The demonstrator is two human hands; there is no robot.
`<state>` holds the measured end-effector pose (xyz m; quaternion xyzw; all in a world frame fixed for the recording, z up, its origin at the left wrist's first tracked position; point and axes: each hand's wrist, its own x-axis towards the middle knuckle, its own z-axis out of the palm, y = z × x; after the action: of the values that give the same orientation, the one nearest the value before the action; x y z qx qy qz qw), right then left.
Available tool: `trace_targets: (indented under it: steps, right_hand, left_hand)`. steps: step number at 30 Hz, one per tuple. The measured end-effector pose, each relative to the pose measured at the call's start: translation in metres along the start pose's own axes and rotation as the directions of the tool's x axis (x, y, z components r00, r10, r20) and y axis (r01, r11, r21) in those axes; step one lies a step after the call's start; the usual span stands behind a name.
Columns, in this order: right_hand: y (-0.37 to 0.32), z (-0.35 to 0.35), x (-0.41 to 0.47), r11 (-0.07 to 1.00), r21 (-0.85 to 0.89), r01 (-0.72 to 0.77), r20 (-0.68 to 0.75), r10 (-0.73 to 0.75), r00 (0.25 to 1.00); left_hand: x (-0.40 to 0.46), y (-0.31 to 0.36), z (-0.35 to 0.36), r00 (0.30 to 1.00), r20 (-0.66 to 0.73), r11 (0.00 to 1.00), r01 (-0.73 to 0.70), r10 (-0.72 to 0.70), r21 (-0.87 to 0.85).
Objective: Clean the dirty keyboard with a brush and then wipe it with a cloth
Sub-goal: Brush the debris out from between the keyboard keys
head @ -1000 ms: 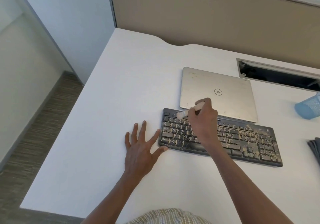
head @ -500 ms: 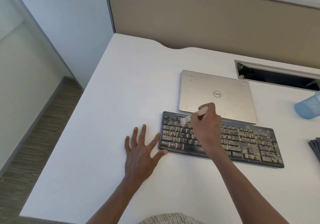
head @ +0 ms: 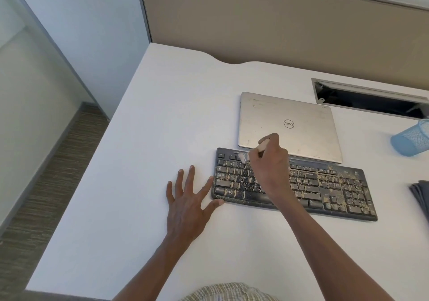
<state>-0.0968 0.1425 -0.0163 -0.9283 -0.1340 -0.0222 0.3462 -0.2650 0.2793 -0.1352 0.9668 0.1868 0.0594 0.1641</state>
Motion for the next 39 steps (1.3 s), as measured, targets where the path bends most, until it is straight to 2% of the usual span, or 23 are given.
trace_targets:
  steps: [4,10,14,18,22,26,30,34,39]
  right_hand:
    - [-0.009,-0.002,0.006,0.999,0.043,-0.004,-0.017,0.005,1.0]
    - [-0.011,0.004,0.003,1.0,0.016,0.009,0.048,-0.01,0.999]
    - [-0.015,0.007,0.006,0.999,0.045,0.03,-0.013,-0.03,0.999]
    - [-0.012,0.006,0.005,0.999,0.026,0.02,0.061,-0.022,0.998]
    - [-0.013,0.007,0.006,0.998,0.05,0.049,0.003,-0.049,0.999]
    - [-0.01,0.007,0.003,0.998,0.02,0.056,0.058,-0.057,0.997]
    - [-0.011,0.006,0.006,0.997,0.057,0.053,-0.018,-0.052,0.998]
    - [-0.008,0.006,0.004,0.999,0.034,0.03,0.052,-0.032,0.998]
    - [-0.008,0.009,0.005,0.999,0.049,0.023,-0.013,-0.023,1.0]
  left_hand:
    - [0.001,0.001,0.0,1.0,0.003,1.0,0.003,-0.003,-0.002]
    - [0.0,0.001,0.0,1.0,-0.013,1.0,0.0,0.0,-0.01]
    - [0.0,0.0,0.0,1.0,-0.002,1.0,-0.001,0.001,-0.005]
    - [0.0,0.001,0.0,1.0,0.003,1.0,0.001,-0.001,-0.004]
    - [0.001,0.001,-0.001,1.0,0.008,1.0,0.0,0.0,-0.006]
    - [0.001,0.001,-0.002,1.0,0.005,1.0,0.001,-0.001,-0.016]
    - [0.001,0.001,-0.001,1.0,0.013,1.0,-0.001,0.001,0.008]
    - [0.001,0.001,-0.001,1.0,0.008,1.0,-0.004,0.004,0.001]
    - [0.001,0.002,-0.003,1.0,0.002,1.0,-0.005,0.005,-0.004]
